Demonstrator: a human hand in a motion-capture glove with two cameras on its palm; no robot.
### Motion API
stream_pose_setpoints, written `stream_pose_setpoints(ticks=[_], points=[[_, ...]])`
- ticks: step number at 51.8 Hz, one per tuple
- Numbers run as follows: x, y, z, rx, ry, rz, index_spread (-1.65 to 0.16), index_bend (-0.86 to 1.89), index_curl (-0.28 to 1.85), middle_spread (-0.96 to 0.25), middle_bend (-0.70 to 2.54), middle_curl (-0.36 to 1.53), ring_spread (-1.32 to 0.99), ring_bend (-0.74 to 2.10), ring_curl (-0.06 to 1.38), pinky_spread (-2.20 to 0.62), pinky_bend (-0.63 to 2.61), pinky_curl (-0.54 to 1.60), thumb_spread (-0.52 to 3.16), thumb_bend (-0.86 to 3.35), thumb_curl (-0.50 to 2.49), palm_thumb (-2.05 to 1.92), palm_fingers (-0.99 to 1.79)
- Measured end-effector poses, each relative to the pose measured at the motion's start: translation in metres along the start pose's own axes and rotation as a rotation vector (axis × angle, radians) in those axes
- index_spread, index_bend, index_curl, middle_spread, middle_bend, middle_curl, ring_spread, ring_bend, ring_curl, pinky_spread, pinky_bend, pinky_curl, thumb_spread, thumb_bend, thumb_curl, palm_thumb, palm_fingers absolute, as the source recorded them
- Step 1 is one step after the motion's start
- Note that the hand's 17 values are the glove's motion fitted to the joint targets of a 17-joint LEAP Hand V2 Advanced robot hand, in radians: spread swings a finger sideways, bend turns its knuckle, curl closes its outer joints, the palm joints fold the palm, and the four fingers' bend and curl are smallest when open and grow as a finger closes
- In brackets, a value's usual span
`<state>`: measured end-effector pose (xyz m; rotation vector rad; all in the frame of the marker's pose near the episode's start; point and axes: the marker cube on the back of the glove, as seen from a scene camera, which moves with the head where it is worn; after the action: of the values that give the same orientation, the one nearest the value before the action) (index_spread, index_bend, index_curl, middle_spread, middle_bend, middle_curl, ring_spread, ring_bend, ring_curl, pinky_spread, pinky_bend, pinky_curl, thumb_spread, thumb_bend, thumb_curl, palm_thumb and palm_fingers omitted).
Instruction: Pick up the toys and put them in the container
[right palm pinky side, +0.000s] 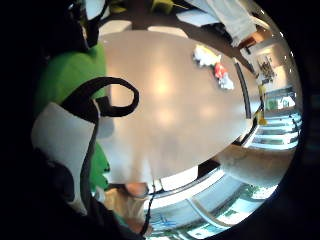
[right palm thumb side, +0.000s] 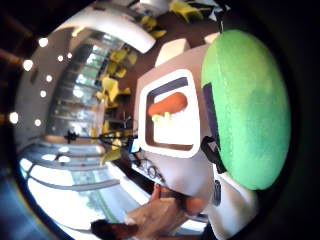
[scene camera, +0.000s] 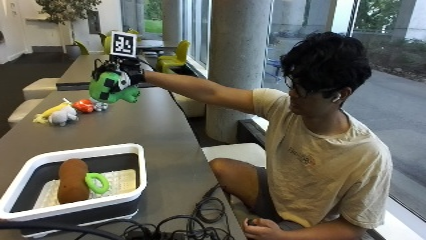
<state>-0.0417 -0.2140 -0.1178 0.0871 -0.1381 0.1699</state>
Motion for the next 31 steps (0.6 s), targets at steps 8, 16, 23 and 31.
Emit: stream_pose_setpoints(ticks=[8,16,23,31], points=[[-0.093,-0.001,-0.020,0.041,-0.039,-0.136,-0.33,0.16,0.32,-0.08,0.23,0.29,-0.21,0.70,0.40,-0.29,1.23,0.36,1.35,0.19,0.67,0.70,0.49],[-0.161,-0.005,-0.021,0.101,0.057,-0.121,-0.33,0.17,0.34,-0.06,0.17,0.30,-0.20,0.68,0.41,-0.28,1.29,0.37,1.37,0.15,0.68,0.61,0.41],[-0.212,-0.018,-0.014,0.145,-0.010,-0.217,-0.34,0.21,0.38,-0.02,0.14,0.29,-0.15,0.64,0.40,-0.24,1.32,0.38,1.40,0.10,0.66,0.52,0.27],[-0.251,-0.028,0.005,0.106,-0.026,-0.213,-0.34,0.19,0.40,0.03,0.13,0.27,-0.08,0.59,0.38,-0.18,1.38,0.39,1.39,0.07,0.64,0.51,0.12]])
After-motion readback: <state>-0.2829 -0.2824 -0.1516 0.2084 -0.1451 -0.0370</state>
